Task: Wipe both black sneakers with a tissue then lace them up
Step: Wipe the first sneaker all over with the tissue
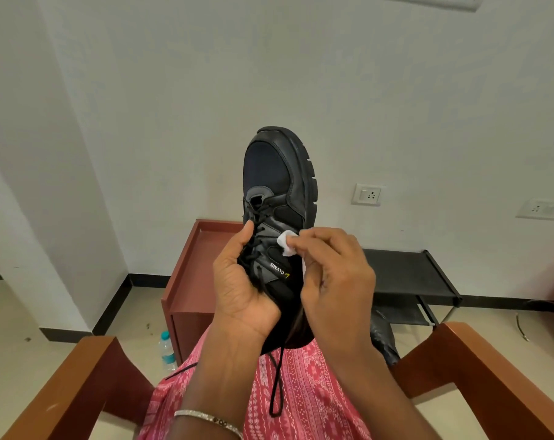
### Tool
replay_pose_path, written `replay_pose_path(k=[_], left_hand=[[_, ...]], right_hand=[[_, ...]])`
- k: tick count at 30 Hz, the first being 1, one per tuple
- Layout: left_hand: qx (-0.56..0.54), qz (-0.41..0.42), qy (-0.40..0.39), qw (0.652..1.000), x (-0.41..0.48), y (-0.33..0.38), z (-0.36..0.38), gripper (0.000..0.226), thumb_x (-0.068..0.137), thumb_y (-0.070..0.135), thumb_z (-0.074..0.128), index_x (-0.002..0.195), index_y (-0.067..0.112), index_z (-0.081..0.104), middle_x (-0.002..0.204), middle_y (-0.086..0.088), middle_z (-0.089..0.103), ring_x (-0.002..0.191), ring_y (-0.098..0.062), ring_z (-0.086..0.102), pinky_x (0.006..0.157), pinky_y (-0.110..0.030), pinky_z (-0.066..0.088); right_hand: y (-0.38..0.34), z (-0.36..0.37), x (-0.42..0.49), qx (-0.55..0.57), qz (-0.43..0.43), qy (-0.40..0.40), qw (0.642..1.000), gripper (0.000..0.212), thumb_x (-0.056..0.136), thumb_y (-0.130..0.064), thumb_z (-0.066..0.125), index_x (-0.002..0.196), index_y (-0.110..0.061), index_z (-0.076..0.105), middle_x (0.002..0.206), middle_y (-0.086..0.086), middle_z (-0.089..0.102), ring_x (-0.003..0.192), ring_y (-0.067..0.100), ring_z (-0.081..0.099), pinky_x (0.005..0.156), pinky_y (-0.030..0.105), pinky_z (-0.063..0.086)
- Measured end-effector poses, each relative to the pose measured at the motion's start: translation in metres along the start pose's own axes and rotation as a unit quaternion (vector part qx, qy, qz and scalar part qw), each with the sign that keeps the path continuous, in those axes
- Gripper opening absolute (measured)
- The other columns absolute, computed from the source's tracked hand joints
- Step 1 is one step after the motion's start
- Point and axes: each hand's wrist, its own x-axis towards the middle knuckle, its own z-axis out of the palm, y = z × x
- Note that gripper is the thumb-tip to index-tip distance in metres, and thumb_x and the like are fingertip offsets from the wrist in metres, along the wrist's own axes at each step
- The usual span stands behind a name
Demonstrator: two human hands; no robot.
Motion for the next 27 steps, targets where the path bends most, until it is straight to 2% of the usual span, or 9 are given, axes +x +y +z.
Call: replay_pose_path(k=[4, 7, 10, 13, 15, 20, 23, 25, 27], left_hand=[[0.017, 0.02, 0.009, 1.0, -0.001, 0.002, 0.002, 0.027, 0.087, 0.02, 0.062, 0.09, 0.001, 0.08, 0.101, -0.018, 0.075, 0.081, -0.032, 0.074, 0.084, -0.047, 0.058], [0.044, 0.051, 0.016, 0.998, -0.001, 0.003, 0.002, 0.036, 0.094, 0.013, 0.054, 0.07, 0.007, 0.081, 0.083, -0.014, 0.077, 0.068, -0.028, 0.075, 0.075, -0.047, 0.058], [0.056, 0.055, 0.021, 0.997, -0.003, 0.003, 0.005, 0.041, 0.094, 0.01, 0.052, 0.065, 0.008, 0.08, 0.079, -0.012, 0.076, 0.065, -0.027, 0.074, 0.075, -0.046, 0.058], [0.044, 0.022, 0.019, 0.999, -0.001, 0.004, 0.004, 0.035, 0.094, 0.011, 0.056, 0.069, 0.003, 0.08, 0.083, -0.016, 0.075, 0.067, -0.028, 0.074, 0.074, -0.041, 0.06], [0.043, 0.01, 0.019, 0.999, 0.0, 0.003, 0.003, 0.028, 0.09, 0.012, 0.06, 0.071, 0.0, 0.078, 0.081, -0.017, 0.073, 0.067, -0.027, 0.073, 0.073, -0.037, 0.061], [0.032, -0.009, 0.032, 0.999, 0.002, 0.004, 0.001, 0.024, 0.085, 0.019, 0.065, 0.084, 0.001, 0.08, 0.098, -0.017, 0.075, 0.079, -0.028, 0.074, 0.084, -0.041, 0.058], [0.031, -0.011, 0.048, 0.998, 0.004, 0.004, 0.0, 0.027, 0.091, 0.022, 0.062, 0.086, 0.003, 0.079, 0.092, -0.015, 0.077, 0.072, -0.027, 0.075, 0.075, -0.042, 0.061], [0.029, -0.022, 0.046, 0.998, 0.003, 0.004, 0.001, 0.026, 0.092, 0.023, 0.063, 0.093, 0.002, 0.078, 0.098, -0.016, 0.076, 0.076, -0.027, 0.075, 0.08, -0.04, 0.06], [0.032, -0.024, 0.042, 0.998, 0.001, 0.004, -0.001, 0.027, 0.091, 0.023, 0.064, 0.091, 0.001, 0.08, 0.1, -0.016, 0.076, 0.079, -0.026, 0.075, 0.085, -0.036, 0.058]], right_hand=[[-0.011, -0.004, -0.023, 0.007, 0.011, -0.032, 0.999, 0.031, 0.088, 0.002, 0.068, 0.112, -0.017, 0.074, 0.103, -0.006, 0.061, 0.099, 0.01, 0.056, 0.084, 0.023, 0.049], [-0.018, -0.012, -0.046, 0.033, 0.011, -0.059, 0.998, 0.026, 0.093, -0.01, 0.06, 0.114, -0.019, 0.073, 0.105, -0.011, 0.06, 0.1, 0.009, 0.058, 0.085, 0.019, 0.048], [-0.018, -0.012, -0.042, 0.038, 0.006, -0.063, 0.997, 0.026, 0.095, -0.015, 0.055, 0.111, -0.019, 0.074, 0.103, -0.01, 0.061, 0.098, 0.008, 0.059, 0.084, 0.02, 0.05], [-0.011, -0.003, -0.02, 0.017, 0.013, -0.046, 0.999, 0.023, 0.091, -0.004, 0.062, 0.107, -0.015, 0.075, 0.1, -0.005, 0.062, 0.096, 0.012, 0.059, 0.083, 0.027, 0.053], [-0.007, 0.002, -0.008, 0.005, 0.022, -0.027, 0.999, 0.025, 0.089, -0.001, 0.064, 0.107, -0.014, 0.075, 0.1, -0.004, 0.062, 0.096, 0.012, 0.059, 0.084, 0.024, 0.051], [-0.026, -0.003, -0.03, -0.004, -0.01, -0.057, 0.998, 0.027, 0.093, -0.019, 0.052, 0.109, -0.019, 0.074, 0.105, -0.009, 0.064, 0.099, 0.007, 0.055, 0.087, 0.015, 0.046], [-0.033, -0.006, -0.047, 0.007, -0.042, -0.067, 0.997, 0.029, 0.091, -0.019, 0.052, 0.108, -0.018, 0.076, 0.105, -0.008, 0.065, 0.1, 0.005, 0.055, 0.089, 0.011, 0.043], [-0.029, -0.002, -0.04, 0.01, -0.04, -0.06, 0.997, 0.028, 0.091, -0.02, 0.053, 0.105, -0.016, 0.076, 0.103, -0.006, 0.067, 0.097, 0.007, 0.058, 0.088, 0.012, 0.045], [-0.024, 0.003, -0.027, 0.001, -0.032, -0.049, 0.998, 0.027, 0.091, -0.017, 0.053, 0.103, -0.014, 0.076, 0.1, -0.004, 0.068, 0.094, 0.011, 0.059, 0.087, 0.014, 0.046]])
